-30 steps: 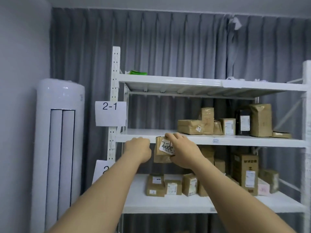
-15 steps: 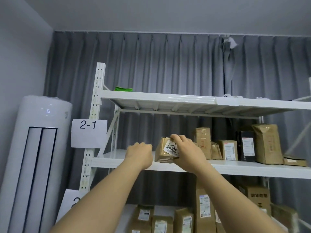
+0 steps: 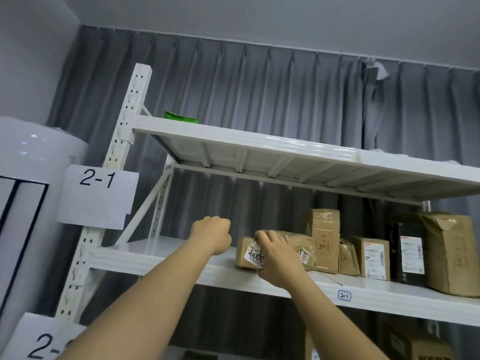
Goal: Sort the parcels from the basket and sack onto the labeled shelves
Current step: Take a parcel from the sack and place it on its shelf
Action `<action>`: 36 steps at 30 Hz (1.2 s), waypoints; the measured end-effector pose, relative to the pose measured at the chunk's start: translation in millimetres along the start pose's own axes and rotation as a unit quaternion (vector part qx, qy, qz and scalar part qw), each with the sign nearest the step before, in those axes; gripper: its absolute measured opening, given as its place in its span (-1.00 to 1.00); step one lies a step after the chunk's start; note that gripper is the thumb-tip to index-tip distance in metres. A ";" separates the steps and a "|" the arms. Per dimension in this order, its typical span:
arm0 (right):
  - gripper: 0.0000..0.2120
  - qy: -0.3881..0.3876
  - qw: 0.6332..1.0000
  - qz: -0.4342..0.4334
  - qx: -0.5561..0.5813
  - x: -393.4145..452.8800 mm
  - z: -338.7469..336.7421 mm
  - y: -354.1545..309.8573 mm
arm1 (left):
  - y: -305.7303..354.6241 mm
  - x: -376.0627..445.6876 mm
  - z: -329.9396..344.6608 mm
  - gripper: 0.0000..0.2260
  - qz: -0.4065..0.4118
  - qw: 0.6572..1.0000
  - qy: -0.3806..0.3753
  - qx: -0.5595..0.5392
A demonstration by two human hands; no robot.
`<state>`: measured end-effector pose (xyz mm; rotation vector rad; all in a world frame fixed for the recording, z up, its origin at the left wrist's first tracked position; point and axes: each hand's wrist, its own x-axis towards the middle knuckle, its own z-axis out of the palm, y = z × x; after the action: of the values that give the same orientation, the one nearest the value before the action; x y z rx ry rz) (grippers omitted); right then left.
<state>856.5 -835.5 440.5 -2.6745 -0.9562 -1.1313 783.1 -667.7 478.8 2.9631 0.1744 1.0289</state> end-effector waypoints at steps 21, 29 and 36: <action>-0.67 -0.032 0.984 -0.021 0.174 59.4 82.1 52.8 | 6.6 82.9 116.3 -0.77 -0.079 0.993 -0.038 -0.083; -0.68 -0.066 0.985 -0.010 0.161 98.0 110.9 61.4 | 14.2 90.4 119.2 -0.73 -0.127 0.987 -0.039 -0.086; -0.64 -0.144 0.985 0.004 0.091 131.4 129.3 68.9 | 19.6 73.7 115.6 -0.74 -0.157 0.984 -0.039 -0.078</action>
<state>1046.3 -783.6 446.2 -2.7317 -1.0307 -0.6279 913.9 -675.3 434.3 2.7121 0.5169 0.8445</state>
